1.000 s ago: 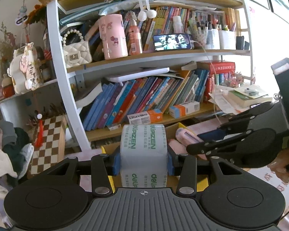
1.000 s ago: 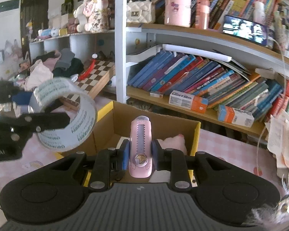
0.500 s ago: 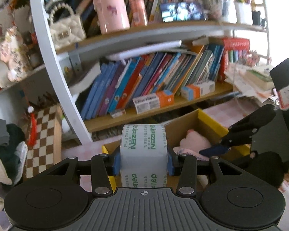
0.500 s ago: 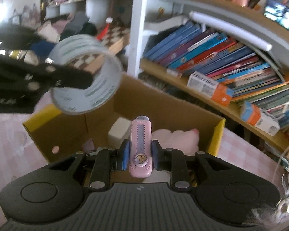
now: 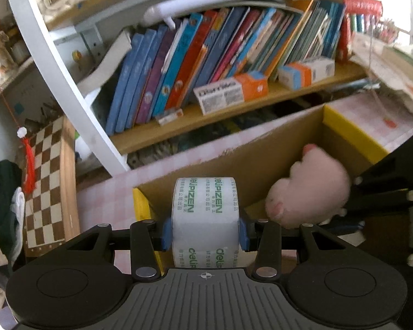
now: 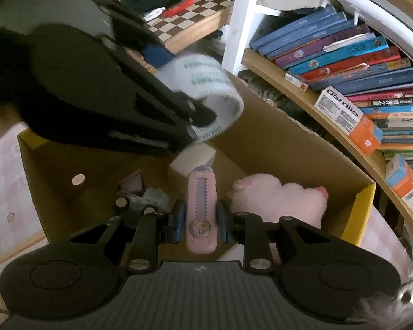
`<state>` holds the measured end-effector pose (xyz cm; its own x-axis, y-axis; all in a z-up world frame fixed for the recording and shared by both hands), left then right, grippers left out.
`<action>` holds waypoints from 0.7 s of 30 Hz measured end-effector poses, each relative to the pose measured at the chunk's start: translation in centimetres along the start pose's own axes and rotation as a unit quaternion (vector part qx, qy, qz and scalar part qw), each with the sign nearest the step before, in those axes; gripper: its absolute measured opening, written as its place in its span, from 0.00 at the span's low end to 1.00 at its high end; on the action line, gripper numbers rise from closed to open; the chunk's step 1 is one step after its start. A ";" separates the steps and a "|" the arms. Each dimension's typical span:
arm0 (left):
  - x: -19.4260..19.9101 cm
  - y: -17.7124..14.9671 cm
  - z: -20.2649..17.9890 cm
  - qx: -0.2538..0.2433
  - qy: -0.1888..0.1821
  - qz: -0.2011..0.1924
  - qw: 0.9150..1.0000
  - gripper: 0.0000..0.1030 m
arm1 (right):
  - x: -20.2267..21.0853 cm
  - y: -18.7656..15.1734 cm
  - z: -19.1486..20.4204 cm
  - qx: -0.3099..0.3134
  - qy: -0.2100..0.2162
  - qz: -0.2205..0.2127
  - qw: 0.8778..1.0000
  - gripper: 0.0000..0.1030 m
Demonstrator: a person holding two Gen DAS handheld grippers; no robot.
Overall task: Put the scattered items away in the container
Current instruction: 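Carry tape roll and knife into the yellow box and open both tools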
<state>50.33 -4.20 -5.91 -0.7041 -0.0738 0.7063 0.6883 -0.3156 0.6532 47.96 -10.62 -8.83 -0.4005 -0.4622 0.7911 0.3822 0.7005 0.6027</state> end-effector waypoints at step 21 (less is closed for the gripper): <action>-0.7 0.0 -0.3 -0.042 0.039 0.008 0.998 0.76 | -0.6 0.1 -0.5 -0.023 0.013 0.017 1.000 0.23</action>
Point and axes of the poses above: each gripper's, at about its wrist camera, not at the fingertips, and x roughly against the way its jaws point, z to its left, y to its top, the point moved 8 cm from there along -x, roughly the way its jaws point
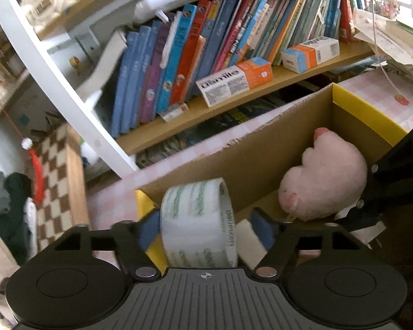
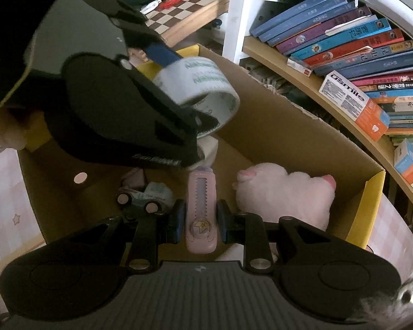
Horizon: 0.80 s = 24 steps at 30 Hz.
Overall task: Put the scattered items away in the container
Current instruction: 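Carry tape roll and knife into the yellow box and open both tools, then lift both tools out of the box back toward the watch and plug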
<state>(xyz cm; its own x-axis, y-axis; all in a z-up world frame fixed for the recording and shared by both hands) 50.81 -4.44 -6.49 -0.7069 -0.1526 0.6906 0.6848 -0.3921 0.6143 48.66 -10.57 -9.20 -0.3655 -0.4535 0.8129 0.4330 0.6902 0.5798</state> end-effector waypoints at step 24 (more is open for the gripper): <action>15.6 1.2 1.2 0.027 0.005 -0.175 0.984 0.83 | 10.5 1.8 0.7 -0.059 -0.063 -0.171 0.982 0.57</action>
Point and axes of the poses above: each gripper's, at about its wrist camera, not at the fingertips, and x roughly against the way its jaws point, z to its left, y to its top, the point moved 8 cm from there along -x, roughly the way its jaws point
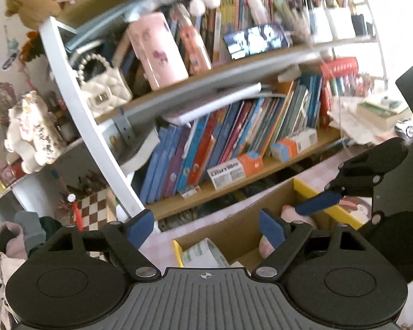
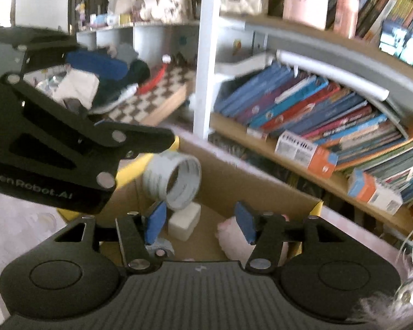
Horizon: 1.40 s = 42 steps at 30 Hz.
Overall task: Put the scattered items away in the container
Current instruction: 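Lift both tools out of the box back toward the watch and plug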
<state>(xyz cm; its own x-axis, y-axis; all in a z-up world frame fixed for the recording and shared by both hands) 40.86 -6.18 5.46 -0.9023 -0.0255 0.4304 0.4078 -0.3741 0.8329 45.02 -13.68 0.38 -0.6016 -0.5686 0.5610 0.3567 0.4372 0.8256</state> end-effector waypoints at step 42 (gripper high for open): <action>13.4 -17.4 -4.2 0.134 -0.093 0.077 0.984 0.84 | 11.8 -15.2 10.6 -0.161 -0.138 0.077 0.974 0.69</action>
<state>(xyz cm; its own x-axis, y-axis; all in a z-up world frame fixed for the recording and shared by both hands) 21.05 -3.88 -4.73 -0.7960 0.1160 0.5940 0.5824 -0.1203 0.8040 24.95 -19.62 -6.16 -0.6764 -0.2851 0.6791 0.6371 0.2362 0.7337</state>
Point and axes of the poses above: each gripper's, at about its wrist camera, not at the fingertips, and x roughly against the way its jaws point, z to its left, y to its top, the point moved 8 cm from there along -x, roughly the way its jaws point
